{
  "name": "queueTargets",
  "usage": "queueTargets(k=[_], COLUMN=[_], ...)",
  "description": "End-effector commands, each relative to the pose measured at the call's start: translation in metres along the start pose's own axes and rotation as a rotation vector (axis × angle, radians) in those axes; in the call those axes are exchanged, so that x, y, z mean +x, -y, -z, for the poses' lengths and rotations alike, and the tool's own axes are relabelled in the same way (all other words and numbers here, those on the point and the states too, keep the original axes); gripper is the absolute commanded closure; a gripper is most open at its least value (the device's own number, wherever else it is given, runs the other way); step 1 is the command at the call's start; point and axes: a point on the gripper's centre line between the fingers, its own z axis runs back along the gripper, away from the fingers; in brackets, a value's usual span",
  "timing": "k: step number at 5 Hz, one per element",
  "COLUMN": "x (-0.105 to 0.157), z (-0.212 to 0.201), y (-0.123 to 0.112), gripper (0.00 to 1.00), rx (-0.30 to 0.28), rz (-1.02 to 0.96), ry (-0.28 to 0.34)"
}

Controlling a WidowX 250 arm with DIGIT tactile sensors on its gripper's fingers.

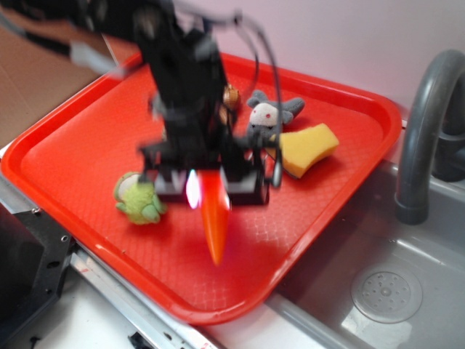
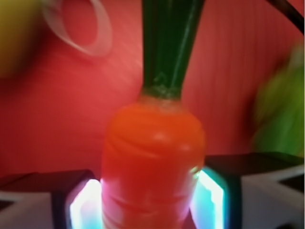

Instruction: Grab the carrot.

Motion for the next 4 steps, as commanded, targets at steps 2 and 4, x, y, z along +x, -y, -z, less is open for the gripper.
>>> queueTargets(k=[2, 4], x=[0.041, 0.062], z=[-0.145, -0.165], y=[-0.023, -0.035], gripper=[1.00, 1.00], rx=[-0.071, -0.102], rz=[0.570, 0.623], ry=[0.090, 0.162])
